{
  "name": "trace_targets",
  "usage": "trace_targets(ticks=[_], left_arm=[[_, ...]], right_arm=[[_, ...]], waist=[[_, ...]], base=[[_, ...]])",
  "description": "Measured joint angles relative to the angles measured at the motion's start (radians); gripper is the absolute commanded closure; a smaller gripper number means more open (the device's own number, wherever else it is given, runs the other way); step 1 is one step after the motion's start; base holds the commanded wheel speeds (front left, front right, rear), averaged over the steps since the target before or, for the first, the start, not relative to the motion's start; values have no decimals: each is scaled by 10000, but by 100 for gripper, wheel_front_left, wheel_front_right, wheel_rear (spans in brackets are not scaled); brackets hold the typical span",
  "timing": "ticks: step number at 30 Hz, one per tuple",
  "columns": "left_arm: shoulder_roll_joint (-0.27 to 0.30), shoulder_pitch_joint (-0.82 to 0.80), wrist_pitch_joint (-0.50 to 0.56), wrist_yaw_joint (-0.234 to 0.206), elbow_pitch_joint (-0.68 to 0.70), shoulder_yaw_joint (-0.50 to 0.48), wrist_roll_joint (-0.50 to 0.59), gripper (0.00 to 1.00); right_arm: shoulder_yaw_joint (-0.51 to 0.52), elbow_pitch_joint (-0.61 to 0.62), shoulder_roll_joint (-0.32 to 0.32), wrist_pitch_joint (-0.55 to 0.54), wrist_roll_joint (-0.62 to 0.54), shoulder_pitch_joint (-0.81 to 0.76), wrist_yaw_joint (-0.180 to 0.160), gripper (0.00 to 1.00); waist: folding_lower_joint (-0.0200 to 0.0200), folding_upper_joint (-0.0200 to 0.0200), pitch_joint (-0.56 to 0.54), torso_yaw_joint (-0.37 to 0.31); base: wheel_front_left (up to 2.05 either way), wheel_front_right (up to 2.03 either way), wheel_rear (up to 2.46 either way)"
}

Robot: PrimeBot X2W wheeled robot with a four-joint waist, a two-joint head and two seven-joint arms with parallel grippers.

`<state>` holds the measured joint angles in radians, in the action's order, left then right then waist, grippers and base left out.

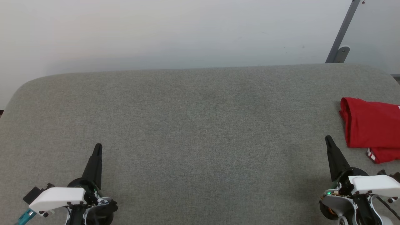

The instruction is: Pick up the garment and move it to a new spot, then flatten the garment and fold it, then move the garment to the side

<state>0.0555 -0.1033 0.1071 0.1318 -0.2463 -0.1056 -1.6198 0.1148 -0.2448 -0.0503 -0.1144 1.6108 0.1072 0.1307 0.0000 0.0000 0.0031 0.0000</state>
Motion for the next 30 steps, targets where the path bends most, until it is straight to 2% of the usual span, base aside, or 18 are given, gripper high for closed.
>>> trace_targets(ticks=[30], left_arm=[[-25, 0, 31, 0, -2, -35, 13, 100]], right_arm=[[-2, 0, 0, 0, 0, 0, 0, 100]], waist=[[0, 0, 0, 0]], base=[[0, 0, 0]])
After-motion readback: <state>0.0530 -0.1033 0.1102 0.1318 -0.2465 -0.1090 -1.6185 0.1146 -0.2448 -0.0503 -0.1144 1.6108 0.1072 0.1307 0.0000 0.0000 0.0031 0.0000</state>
